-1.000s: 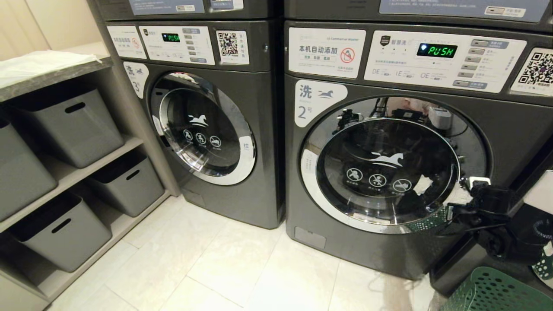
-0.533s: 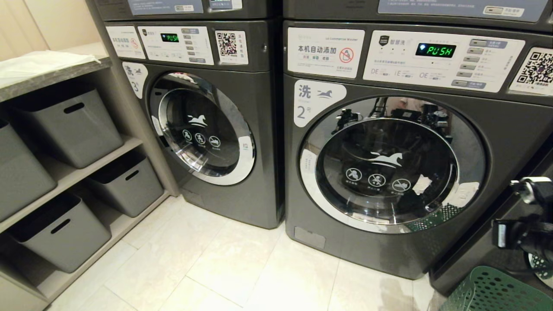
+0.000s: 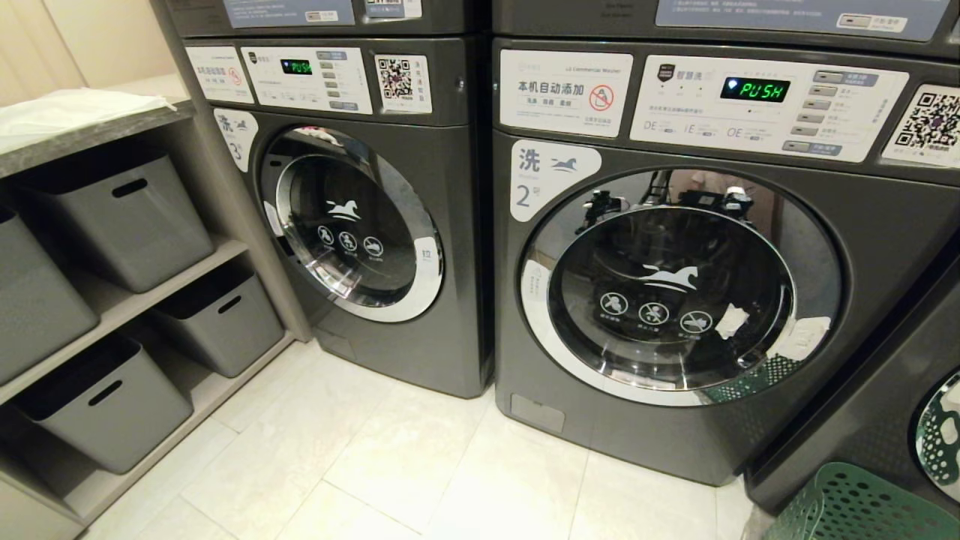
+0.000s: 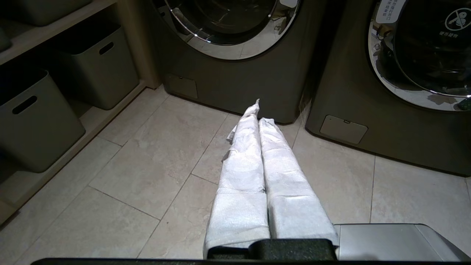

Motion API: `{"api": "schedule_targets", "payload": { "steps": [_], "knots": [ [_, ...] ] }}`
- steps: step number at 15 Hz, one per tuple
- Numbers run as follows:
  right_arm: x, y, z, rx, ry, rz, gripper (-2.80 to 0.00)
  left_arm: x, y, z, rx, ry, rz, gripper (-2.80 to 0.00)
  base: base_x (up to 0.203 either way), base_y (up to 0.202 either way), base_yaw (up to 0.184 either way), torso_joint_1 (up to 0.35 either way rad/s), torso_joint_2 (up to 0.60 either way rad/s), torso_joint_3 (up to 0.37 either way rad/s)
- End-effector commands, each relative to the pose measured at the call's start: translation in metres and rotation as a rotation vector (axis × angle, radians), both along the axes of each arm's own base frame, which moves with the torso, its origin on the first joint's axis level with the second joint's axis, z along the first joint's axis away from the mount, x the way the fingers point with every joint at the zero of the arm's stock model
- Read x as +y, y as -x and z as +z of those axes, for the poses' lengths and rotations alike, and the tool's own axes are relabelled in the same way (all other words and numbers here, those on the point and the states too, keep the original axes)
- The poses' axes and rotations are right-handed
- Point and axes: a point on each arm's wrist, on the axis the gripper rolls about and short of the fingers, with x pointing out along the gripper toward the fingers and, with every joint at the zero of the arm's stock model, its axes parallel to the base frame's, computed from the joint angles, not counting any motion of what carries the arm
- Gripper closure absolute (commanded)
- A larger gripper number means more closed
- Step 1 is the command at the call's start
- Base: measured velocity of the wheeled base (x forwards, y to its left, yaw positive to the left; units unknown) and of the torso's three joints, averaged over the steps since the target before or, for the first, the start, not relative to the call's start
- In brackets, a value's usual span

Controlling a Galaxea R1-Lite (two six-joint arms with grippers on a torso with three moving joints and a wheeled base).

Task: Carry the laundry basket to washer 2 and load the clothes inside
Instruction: Press the washing machine switch

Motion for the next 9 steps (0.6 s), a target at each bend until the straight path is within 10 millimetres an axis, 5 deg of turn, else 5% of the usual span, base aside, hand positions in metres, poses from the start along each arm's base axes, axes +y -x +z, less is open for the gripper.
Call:
{"api": "schedule_targets", "payload": {
  "steps": [1,6,9],
  "knots": [
    [0.005,0.030,-0.008,-0.148,0.029,0.019,0.00,0.000,0.000,0.000,-0.001,0.000,-0.001,0.00,0.000,0.000,0.000,0.000,0.00,0.000],
    [0.004,0.034,-0.024,-0.101,-0.004,0.077,0.00,0.000,0.000,0.000,-0.001,0.000,-0.001,0.00,0.000,0.000,0.000,0.000,0.00,0.000],
    [0.004,0.051,-0.028,-0.270,-0.007,0.082,0.00,0.000,0.000,0.000,-0.001,0.000,-0.001,0.00,0.000,0.000,0.000,0.000,0.00,0.000]
  ]
}}
